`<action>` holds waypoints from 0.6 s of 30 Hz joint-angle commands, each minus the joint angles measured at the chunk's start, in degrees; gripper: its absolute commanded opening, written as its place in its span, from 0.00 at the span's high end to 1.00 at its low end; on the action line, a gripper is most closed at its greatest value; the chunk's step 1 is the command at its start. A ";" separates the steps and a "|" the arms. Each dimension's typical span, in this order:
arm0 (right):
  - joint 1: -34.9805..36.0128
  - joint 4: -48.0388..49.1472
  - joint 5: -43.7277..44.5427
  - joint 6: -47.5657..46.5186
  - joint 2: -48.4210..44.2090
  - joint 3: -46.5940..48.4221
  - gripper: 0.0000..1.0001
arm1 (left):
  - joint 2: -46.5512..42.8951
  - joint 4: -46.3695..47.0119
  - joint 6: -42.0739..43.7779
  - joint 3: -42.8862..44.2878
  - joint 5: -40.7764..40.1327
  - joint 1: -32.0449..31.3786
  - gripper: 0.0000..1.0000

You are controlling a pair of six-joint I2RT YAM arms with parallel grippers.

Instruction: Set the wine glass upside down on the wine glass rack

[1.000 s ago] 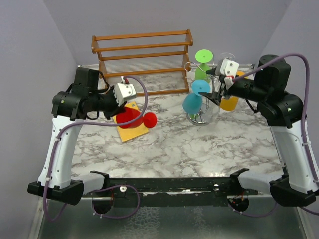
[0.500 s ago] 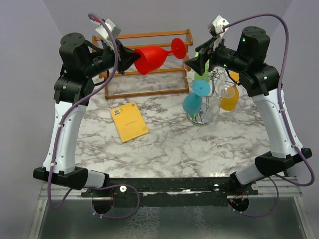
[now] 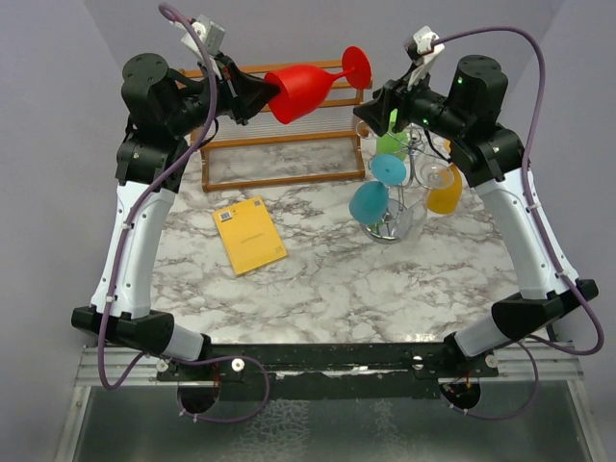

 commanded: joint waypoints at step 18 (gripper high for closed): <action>-0.34 6.42 4.02 3.57 1.01 4.92 0.63 | -2.59 6.64 -3.58 -5.42 1.05 -0.29 1.00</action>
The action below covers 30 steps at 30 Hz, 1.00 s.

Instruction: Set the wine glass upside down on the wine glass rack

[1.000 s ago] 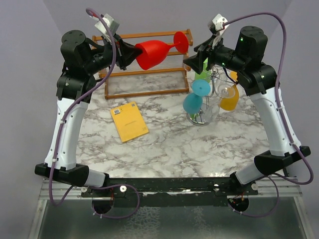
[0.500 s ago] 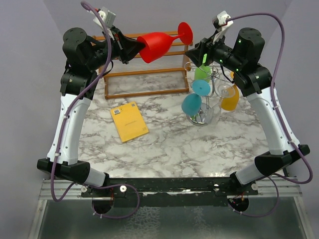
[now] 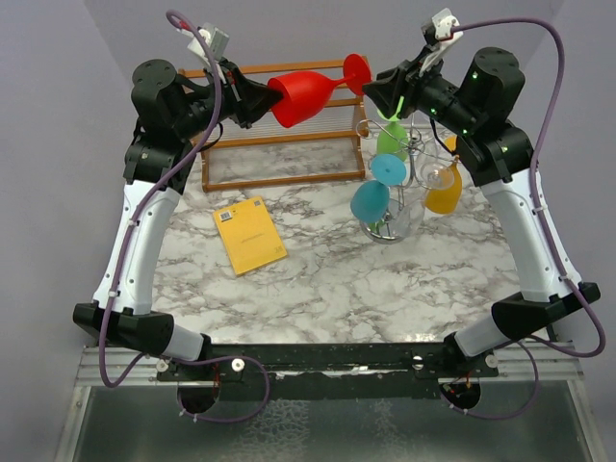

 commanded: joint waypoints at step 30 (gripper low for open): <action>-0.39 3.38 3.30 3.66 1.76 -0.39 0.99 | -5.41 6.45 -1.62 -7.30 3.18 -0.21 0.87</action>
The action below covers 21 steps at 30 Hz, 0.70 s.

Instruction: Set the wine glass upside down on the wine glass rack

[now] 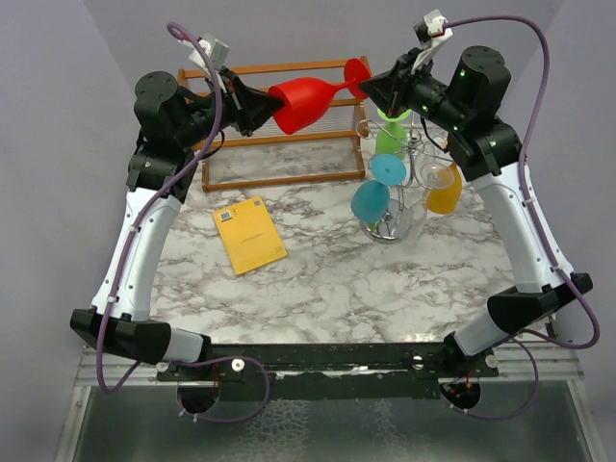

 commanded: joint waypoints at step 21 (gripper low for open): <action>4.83 -6.55 15.32 -36.01 -2.59 -2.79 0.99 | -5.14 -17.12 23.97 0.39 -13.85 1.51 0.14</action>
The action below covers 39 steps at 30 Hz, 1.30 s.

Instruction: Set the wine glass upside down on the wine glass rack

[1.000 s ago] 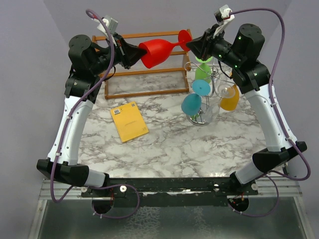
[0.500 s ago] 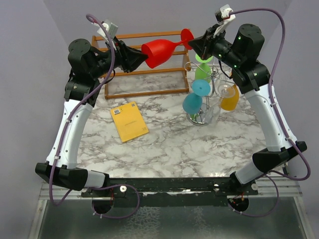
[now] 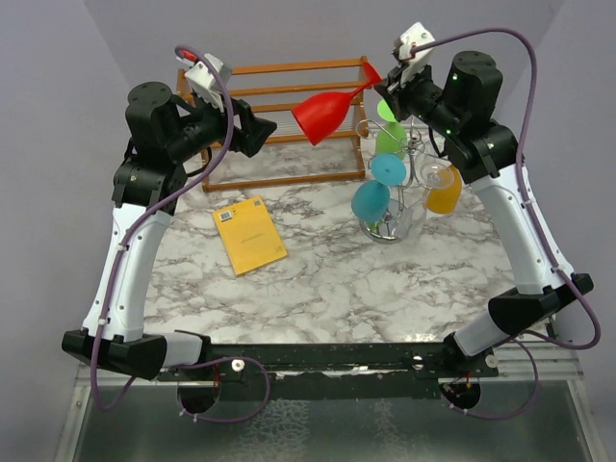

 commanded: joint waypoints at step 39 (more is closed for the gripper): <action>12.72 7.04 40.04 -38.84 -7.34 -21.69 0.99 | 0.20 -2.39 6.97 -1.67 -2.43 0.66 0.09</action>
